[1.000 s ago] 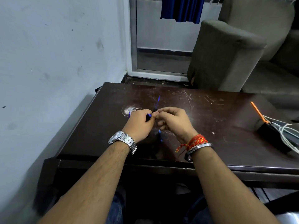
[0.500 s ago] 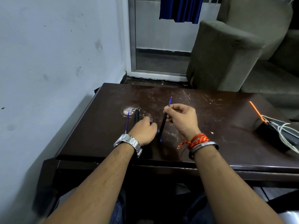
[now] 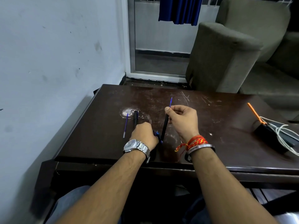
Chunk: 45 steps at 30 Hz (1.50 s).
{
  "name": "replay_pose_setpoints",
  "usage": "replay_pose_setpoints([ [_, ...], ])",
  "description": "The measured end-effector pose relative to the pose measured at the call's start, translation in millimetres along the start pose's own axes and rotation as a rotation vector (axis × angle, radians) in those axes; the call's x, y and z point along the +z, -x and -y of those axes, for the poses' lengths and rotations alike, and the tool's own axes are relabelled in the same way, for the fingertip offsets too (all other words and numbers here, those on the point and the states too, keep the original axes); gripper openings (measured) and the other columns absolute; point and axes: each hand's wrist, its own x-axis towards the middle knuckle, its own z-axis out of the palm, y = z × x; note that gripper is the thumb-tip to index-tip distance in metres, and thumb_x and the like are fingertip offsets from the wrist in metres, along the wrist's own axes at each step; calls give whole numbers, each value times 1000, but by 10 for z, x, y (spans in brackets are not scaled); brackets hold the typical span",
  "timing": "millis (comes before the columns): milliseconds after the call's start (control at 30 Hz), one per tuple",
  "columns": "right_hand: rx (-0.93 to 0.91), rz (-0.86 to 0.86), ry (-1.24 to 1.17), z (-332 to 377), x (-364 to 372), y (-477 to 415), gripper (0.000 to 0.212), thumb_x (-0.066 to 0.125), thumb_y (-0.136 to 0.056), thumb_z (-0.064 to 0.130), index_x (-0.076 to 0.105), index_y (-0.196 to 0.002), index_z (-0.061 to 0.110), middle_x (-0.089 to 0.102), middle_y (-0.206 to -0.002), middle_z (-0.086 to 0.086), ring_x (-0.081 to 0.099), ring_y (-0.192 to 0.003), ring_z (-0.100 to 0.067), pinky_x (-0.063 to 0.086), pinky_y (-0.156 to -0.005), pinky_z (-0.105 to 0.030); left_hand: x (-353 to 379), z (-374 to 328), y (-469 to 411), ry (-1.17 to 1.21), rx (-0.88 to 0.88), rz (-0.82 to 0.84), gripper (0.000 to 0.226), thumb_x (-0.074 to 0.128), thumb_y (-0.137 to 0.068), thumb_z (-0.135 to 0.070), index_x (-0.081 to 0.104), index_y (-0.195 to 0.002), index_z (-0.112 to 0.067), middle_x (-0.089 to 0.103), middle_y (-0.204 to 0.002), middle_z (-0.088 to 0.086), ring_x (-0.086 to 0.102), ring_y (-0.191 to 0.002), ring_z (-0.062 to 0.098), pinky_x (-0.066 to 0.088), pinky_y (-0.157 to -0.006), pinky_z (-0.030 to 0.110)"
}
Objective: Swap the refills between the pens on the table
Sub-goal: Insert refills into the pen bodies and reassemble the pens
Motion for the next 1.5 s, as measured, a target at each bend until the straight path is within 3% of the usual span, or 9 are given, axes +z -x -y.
replay_pose_setpoints([
  [300,51,38,-25,-20,-14,-12,10,75,-86,21,74,-84,12,72,-75,-7,64,-60,-10,58,-61,-28,-88,-17,22,144,45,-65,29,68,-74,-37,63,-90,-13,63,-86,-4,64,-83,22,47,-63,28],
  [400,88,83,-102,14,6,3,12,73,-87,16,74,-83,5,68,-72,-9,58,-54,-8,52,-55,-22,-75,-77,52,372,160,-46,20,65,-78,-30,71,-92,-18,72,-85,-5,67,-83,14,53,-72,28],
  [567,166,115,-247,88,9,35,13,71,-89,13,71,-78,6,65,-74,-13,50,-51,-10,44,-46,-22,-48,-33,22,367,253,-53,17,65,-84,-21,75,-98,-23,72,-79,-5,66,-76,11,50,-66,20],
  [667,102,-4,-330,140,-34,2,10,67,-93,16,68,-84,13,69,-78,-9,56,-56,-11,47,-47,-22,-68,10,3,272,257,-8,16,67,-85,-24,74,-99,-21,66,-80,-9,61,-75,6,41,-62,11],
  [800,-15,-233,-501,201,-226,-111,9,61,-97,21,57,-89,22,70,-79,-7,58,-53,-14,48,-41,-24,-93,94,-74,197,178,-40,12,66,-84,-22,69,-84,-10,71,-78,1,66,-74,17,48,-61,23],
  [1000,-82,-355,157,-90,-527,-232,7,59,-95,39,62,-95,33,71,-89,0,67,-73,-13,61,-63,-43,-83,152,-152,189,113,-12,16,56,-87,-18,66,-91,-7,71,-81,8,67,-72,23,55,-65,33],
  [1167,227,-58,567,-332,-579,-327,12,69,-86,16,75,-97,14,73,-98,-15,70,-88,-34,58,-88,-45,-64,112,-120,205,116,26,14,55,-90,-18,66,-94,-10,69,-83,5,65,-72,19,44,-54,24],
  [1333,327,-21,683,-365,-547,-380,8,67,-81,7,69,-85,1,70,-89,-18,71,-77,-33,61,-78,-41,-51,115,-119,209,105,24,12,57,-89,-19,67,-90,-12,69,-79,5,64,-68,16,38,-48,20],
  [1500,283,-47,796,-295,-521,-306,8,66,-84,5,60,-89,2,53,-86,-15,63,-90,-40,50,-75,-36,-38,128,-145,206,101,19,15,59,-88,-20,68,-90,-9,71,-79,7,66,-70,20,44,-51,21],
])
